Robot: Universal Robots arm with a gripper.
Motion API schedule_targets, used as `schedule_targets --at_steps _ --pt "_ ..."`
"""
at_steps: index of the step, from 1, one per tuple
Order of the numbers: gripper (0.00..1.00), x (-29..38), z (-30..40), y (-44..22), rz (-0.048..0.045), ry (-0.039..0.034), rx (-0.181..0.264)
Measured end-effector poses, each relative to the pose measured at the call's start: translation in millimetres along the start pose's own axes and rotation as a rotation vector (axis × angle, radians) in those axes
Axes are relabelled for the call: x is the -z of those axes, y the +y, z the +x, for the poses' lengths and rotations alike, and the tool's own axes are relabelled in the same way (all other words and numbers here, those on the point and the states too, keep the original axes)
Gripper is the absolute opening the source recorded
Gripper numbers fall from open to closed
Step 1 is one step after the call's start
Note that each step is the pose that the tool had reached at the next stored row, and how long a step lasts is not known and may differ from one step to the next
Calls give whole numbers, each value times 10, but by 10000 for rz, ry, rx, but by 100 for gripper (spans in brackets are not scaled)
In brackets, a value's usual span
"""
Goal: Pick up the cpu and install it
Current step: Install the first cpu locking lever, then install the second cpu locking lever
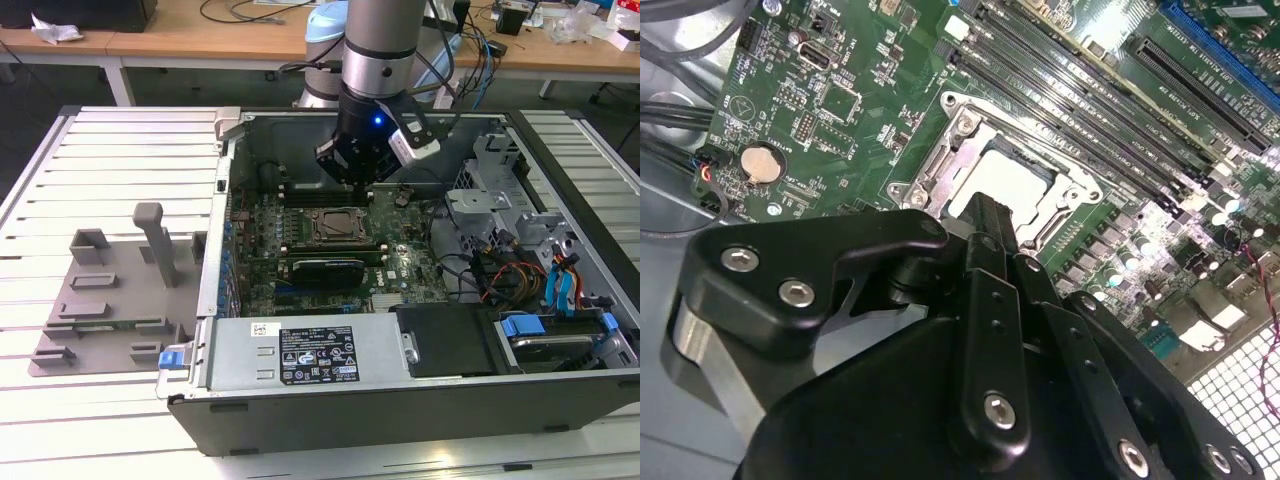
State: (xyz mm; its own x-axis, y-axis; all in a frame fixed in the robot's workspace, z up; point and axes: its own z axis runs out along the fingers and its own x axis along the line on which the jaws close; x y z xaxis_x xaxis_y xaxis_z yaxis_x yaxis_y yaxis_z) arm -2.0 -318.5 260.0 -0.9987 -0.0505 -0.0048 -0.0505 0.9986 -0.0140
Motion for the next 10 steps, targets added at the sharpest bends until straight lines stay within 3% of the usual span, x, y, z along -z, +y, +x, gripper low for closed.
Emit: schedule_targets --at_steps 7,10 --pt "11 1 0 -8 1 0 2" --pt "11 -1 5 -107 -11 -1 0"
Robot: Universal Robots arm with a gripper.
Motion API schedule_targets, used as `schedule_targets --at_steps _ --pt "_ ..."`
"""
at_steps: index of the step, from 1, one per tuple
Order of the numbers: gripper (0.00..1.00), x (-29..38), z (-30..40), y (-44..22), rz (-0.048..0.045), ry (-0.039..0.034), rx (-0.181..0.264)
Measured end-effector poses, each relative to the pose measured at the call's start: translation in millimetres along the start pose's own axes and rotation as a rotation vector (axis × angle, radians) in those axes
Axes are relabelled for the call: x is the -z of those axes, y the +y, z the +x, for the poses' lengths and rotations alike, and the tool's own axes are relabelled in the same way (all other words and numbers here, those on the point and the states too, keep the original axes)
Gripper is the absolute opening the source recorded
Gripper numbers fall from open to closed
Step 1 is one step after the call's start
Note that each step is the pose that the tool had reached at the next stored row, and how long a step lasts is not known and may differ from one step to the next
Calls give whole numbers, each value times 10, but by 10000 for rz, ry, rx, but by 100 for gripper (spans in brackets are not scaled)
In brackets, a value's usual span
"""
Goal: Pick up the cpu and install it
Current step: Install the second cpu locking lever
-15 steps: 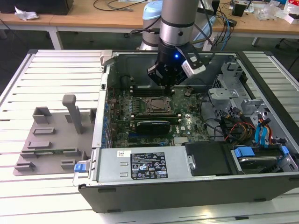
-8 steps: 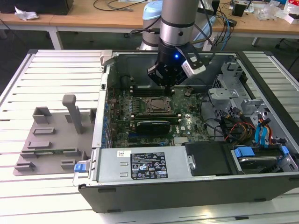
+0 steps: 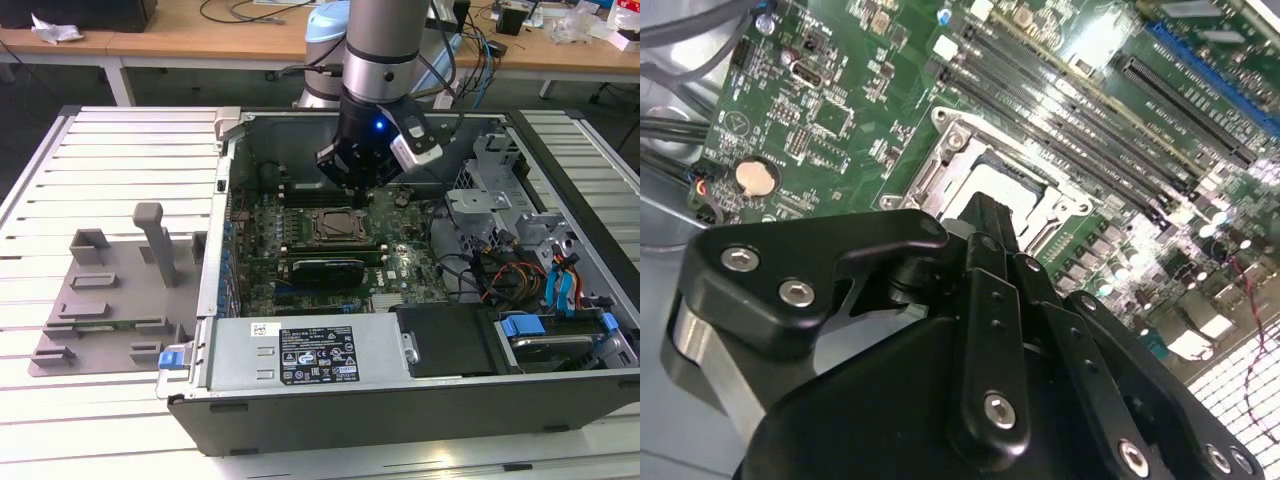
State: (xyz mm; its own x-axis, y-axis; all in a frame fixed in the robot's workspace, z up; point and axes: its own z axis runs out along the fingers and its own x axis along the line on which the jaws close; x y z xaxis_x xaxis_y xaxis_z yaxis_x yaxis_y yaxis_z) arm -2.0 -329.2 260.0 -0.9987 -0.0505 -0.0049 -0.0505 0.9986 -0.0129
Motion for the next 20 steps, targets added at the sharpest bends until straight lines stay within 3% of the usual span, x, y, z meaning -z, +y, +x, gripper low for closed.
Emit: schedule_targets --at_steps 7,11,14,15,16,20 --pt "11 -4 12 -239 0 1 0" --pt "11 -10 16 -312 0 0 0" --pt "11 -38 28 -356 -140 -6 -1" --pt "11 -52 48 -407 -307 -15 -2" --pt "11 -64 62 -429 -362 -19 -4" --pt "11 -99 72 -433 -371 -19 -2"
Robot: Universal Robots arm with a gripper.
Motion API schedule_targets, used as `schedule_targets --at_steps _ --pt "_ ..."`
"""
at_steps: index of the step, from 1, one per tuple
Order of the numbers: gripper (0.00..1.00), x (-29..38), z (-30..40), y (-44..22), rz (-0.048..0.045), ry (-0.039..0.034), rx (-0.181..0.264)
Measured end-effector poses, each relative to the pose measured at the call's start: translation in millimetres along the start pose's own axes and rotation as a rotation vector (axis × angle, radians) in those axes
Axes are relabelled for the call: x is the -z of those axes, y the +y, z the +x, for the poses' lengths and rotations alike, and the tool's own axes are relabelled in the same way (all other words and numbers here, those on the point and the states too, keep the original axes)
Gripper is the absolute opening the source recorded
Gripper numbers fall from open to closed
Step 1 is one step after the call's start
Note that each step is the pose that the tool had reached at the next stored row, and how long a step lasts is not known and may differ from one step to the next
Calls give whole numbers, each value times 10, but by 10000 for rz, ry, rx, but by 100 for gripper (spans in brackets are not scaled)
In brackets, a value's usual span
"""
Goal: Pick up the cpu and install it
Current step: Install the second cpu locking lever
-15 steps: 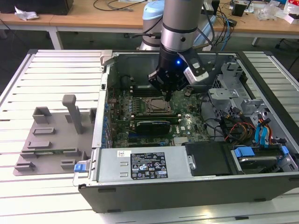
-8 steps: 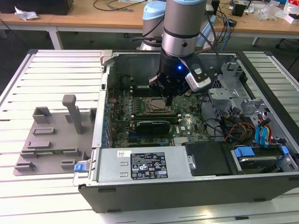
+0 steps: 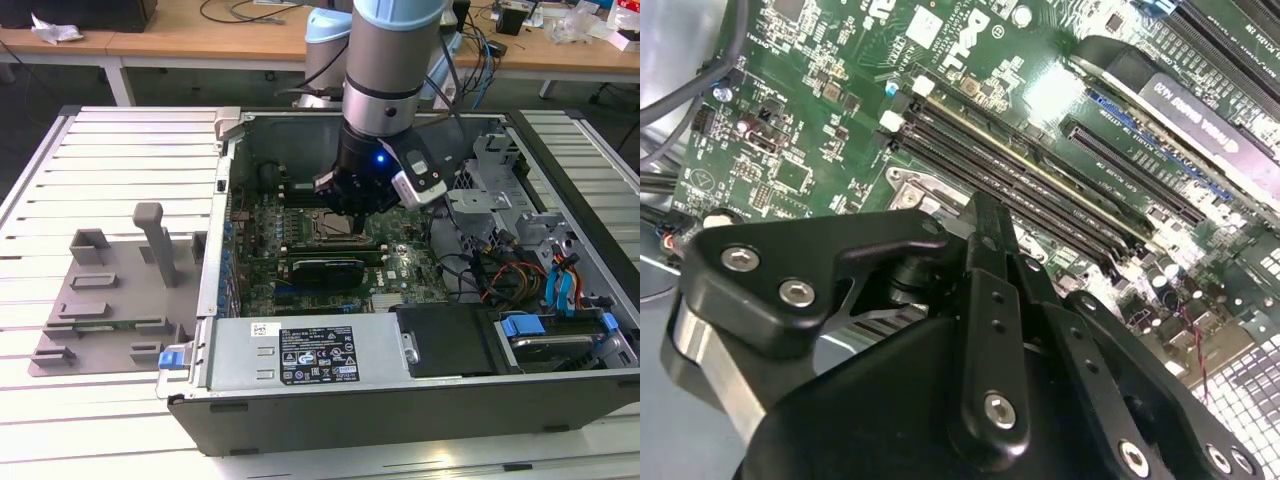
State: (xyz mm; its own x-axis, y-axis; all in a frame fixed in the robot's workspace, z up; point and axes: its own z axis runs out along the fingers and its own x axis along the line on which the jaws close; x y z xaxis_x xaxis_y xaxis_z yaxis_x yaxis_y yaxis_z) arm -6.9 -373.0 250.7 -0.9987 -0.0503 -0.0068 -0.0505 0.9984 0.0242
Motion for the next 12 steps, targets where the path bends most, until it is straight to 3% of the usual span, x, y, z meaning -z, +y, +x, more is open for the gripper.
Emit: schedule_targets --at_steps 6,7,8,9,10,11,12 --pt "11 -53 1 -1 -6 0 0" --pt "11 -59 1 -1 -21 0 -1" --pt "11 -61 1 -1 -98 -5 0" --pt "11 -60 3 -3 -283 -15 -1" --pt "11 -61 6 -9 -753 -38 -4" --pt "11 -60 9 -19 -1110 -56 -6" --pt "11 -60 11 -28 -1402 -71 -8"
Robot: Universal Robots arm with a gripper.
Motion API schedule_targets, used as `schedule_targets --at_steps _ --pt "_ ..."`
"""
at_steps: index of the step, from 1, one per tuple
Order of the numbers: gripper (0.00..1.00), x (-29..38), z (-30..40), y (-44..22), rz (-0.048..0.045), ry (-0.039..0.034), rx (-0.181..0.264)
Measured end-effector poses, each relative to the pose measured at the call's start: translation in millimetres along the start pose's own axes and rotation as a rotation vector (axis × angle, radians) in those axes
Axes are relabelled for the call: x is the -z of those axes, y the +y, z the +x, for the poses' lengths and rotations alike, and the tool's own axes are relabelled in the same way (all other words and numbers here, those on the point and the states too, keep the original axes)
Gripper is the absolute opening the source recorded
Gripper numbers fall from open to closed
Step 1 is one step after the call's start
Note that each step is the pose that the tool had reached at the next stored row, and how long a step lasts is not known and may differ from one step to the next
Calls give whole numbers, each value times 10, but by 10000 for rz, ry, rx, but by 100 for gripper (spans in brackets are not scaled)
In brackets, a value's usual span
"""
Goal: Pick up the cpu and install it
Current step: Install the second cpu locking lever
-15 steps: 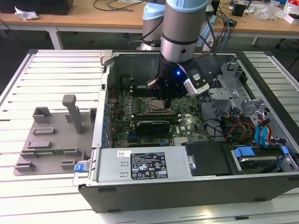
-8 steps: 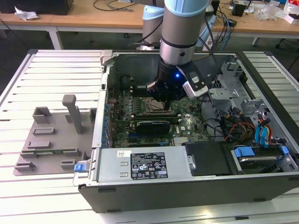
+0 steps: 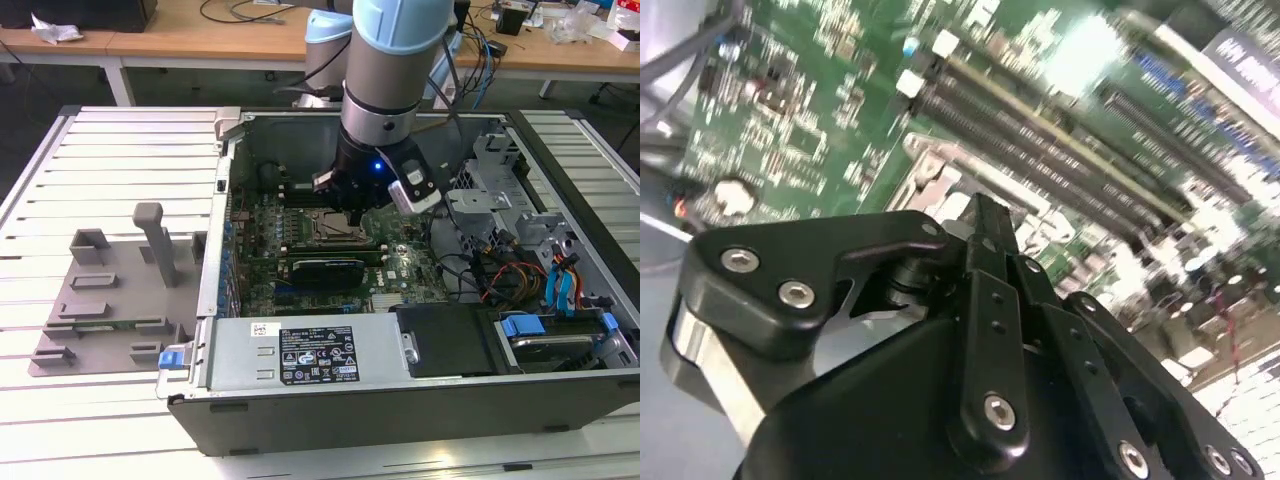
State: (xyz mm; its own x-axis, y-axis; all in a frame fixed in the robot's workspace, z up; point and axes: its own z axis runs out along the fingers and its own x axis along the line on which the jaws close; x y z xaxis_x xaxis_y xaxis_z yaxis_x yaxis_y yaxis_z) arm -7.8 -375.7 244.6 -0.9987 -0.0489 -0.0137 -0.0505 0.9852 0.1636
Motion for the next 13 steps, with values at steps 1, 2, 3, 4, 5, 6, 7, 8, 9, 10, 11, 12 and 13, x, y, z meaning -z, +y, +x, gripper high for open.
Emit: schedule_targets --at_steps 1,2,3,4,5,6,7,8,9,10,11,12,13 --pt "11 1 2 -8 -161 -8 0" --pt "11 3 9 -25 -282 -14 -2" --pt "11 4 17 -36 -284 -15 -4" --pt "11 5 22 -48 -286 -16 -3" --pt "11 3 34 -66 -279 -15 -2" --pt "11 0 44 -71 -245 -12 -2" --pt "11 -3 59 -75 -146 -7 -1" --pt "11 -5 68 -76 -63 -4 0" --pt "11 -7 75 -77 0 -1 0" --pt "11 -11 88 -77 95 4 1" --pt "11 -26 115 -78 134 6 0" --pt "11 -43 147 -80 137 7 1" --pt "11 -54 167 -81 137 7 2"
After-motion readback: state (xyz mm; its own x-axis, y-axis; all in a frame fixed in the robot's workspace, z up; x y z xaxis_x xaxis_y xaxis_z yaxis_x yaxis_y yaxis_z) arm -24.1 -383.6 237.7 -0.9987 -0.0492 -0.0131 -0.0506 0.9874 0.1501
